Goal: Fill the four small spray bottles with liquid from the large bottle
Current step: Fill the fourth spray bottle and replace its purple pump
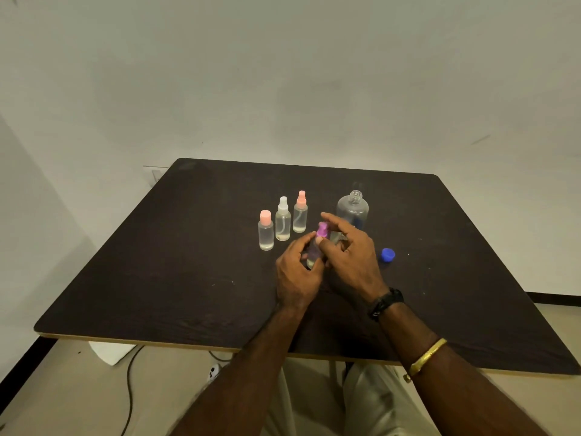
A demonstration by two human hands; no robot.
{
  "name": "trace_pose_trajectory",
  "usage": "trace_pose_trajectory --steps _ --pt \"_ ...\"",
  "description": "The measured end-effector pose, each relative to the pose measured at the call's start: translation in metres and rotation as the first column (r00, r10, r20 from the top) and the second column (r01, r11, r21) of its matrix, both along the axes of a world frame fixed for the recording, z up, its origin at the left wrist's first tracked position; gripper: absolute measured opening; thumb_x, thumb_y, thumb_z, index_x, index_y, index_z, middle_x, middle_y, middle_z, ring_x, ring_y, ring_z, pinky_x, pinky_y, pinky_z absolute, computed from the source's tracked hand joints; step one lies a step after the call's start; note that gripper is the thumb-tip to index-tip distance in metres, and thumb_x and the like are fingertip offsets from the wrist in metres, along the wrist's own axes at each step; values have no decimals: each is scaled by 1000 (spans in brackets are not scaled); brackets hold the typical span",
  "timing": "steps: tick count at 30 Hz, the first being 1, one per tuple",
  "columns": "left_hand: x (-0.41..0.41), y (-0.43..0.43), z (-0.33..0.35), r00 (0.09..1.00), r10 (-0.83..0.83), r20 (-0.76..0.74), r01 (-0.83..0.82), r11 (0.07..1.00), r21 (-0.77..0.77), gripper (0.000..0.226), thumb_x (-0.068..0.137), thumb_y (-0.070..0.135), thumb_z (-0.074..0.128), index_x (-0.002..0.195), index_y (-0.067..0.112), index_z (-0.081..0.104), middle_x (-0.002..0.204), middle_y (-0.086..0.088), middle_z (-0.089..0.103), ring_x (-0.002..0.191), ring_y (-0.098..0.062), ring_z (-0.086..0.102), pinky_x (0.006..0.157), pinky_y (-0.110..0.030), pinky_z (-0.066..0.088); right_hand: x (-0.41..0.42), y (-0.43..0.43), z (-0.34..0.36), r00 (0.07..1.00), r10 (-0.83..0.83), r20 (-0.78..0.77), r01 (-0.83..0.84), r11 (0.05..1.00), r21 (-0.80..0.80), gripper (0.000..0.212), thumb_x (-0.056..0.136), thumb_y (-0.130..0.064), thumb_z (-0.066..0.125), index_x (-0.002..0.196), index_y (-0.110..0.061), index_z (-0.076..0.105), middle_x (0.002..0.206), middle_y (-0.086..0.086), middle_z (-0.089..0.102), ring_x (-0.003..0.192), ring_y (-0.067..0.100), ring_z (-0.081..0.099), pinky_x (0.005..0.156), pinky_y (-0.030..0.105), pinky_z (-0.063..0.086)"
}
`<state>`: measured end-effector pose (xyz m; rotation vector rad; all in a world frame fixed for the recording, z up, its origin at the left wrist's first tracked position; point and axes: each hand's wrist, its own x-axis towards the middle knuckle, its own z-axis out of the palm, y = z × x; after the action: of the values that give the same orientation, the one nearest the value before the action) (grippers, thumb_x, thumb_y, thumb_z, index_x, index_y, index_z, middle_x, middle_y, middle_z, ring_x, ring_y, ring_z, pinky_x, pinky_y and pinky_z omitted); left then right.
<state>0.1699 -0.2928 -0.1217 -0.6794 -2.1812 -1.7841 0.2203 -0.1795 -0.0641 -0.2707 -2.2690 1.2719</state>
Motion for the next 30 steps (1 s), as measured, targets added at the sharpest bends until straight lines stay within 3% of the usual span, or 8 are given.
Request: trace_pose_trajectory --steps 4,8,11,15,19,22,30 --pt "-2 1 -1 1000 9 20 -8 1000 -21 43 90 16 77 131 12 65 118 9 67 101 19 60 87 -7 51 -1 1 -3 999 20 33 -19 1000 -21 37 96 -18 67 133 -22 64 119 -1 72 70 8 69 69 26 61" --pt "-3 1 -2 1000 -1 21 1 1000 -28 45 89 16 78 132 13 65 120 7 69 101 16 60 87 -8 51 -4 -2 -4 998 -57 36 60 996 -67 31 91 -18 74 121 -25 70 112 -8 73 95 11 71 84 39 62" --pt "-3 2 -2 1000 -1 30 2 1000 -27 43 89 15 77 130 14 66 120 2 71 100 11 62 85 -7 52 -5 -8 -4 992 -119 32 121 991 -62 31 88 -17 76 118 -22 72 110 -10 72 104 3 67 92 27 58" --pt "-4 1 -3 999 -7 44 8 1000 -7 41 89 17 77 128 16 67 118 5 70 101 9 64 84 -10 54 -4 -14 -6 985 -173 0 172 981 -87 30 86 -17 78 115 -23 74 100 -17 71 96 -7 65 85 11 54" --pt "-4 2 -3 999 -15 39 15 1000 -8 40 90 18 77 129 16 67 118 5 70 100 6 65 84 -11 54 -5 -14 -10 981 -193 -9 191 976 -105 29 85 -19 79 114 -24 74 96 -21 68 95 -11 64 84 12 54" --pt "-5 2 -5 999 9 53 -9 1000 4 40 91 20 77 129 16 67 120 2 71 104 -3 67 87 -20 58 -6 -14 -12 986 -167 -15 164 981 -106 31 87 -19 77 117 -25 72 99 -23 67 94 -17 62 82 7 52" --pt "-7 4 -4 993 42 114 -51 996 73 42 89 25 80 128 15 69 119 0 74 106 -8 70 89 -30 61 -5 -16 -10 987 -153 -46 145 979 -146 35 87 -18 77 121 -23 71 112 -12 71 103 -6 65 85 8 51"
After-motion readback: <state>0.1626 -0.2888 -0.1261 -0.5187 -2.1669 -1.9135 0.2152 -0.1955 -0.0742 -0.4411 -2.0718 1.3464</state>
